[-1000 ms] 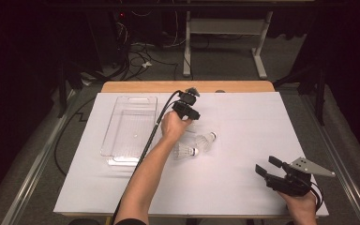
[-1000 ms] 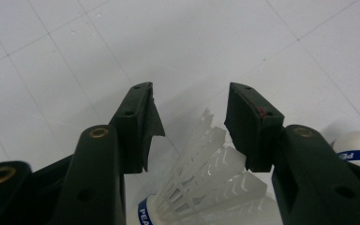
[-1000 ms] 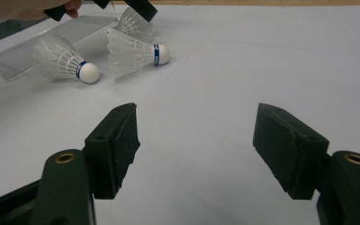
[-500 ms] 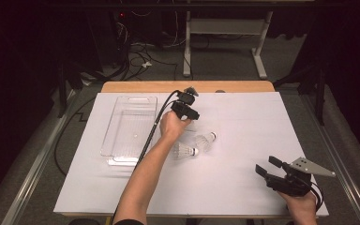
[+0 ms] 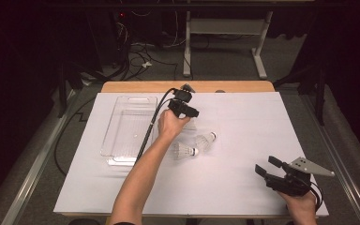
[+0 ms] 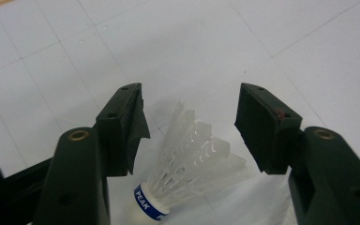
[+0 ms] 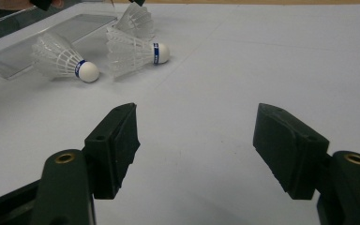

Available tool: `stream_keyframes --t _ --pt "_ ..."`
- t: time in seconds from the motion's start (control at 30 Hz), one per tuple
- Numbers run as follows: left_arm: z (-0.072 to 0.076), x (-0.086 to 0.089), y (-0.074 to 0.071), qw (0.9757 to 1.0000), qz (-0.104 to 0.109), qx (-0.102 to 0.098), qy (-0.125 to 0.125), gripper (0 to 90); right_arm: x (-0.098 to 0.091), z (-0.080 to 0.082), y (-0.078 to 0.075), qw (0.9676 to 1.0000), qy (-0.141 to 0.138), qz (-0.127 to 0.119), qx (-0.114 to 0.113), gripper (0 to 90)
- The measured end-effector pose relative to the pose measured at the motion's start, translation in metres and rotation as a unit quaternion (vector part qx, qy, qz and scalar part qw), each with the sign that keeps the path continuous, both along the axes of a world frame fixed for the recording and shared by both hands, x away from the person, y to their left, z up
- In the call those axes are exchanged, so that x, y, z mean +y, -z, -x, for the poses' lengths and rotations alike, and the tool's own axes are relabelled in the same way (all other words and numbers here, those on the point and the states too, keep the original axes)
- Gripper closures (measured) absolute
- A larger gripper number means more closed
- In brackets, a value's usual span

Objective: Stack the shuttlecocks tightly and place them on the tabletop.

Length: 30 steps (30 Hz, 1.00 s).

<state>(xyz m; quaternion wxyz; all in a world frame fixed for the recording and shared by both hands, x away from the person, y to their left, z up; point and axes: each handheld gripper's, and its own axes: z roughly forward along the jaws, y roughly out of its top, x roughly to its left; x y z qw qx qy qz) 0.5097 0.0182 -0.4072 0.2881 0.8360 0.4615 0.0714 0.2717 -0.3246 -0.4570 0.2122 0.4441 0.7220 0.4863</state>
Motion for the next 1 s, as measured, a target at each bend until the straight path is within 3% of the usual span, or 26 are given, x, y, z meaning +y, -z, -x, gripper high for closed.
stream_keyframes --t 0.47,1.0 --pt "0.011 0.007 -0.011 0.9997 0.018 -0.015 0.01 41.9 0.001 -0.001 0.0 1.0 -0.003 0.002 0.002 31.6" --pt "0.026 0.017 -0.016 0.9993 0.013 -0.028 0.019 40.7 0.0 -0.002 0.001 1.0 0.002 0.002 0.003 31.6"
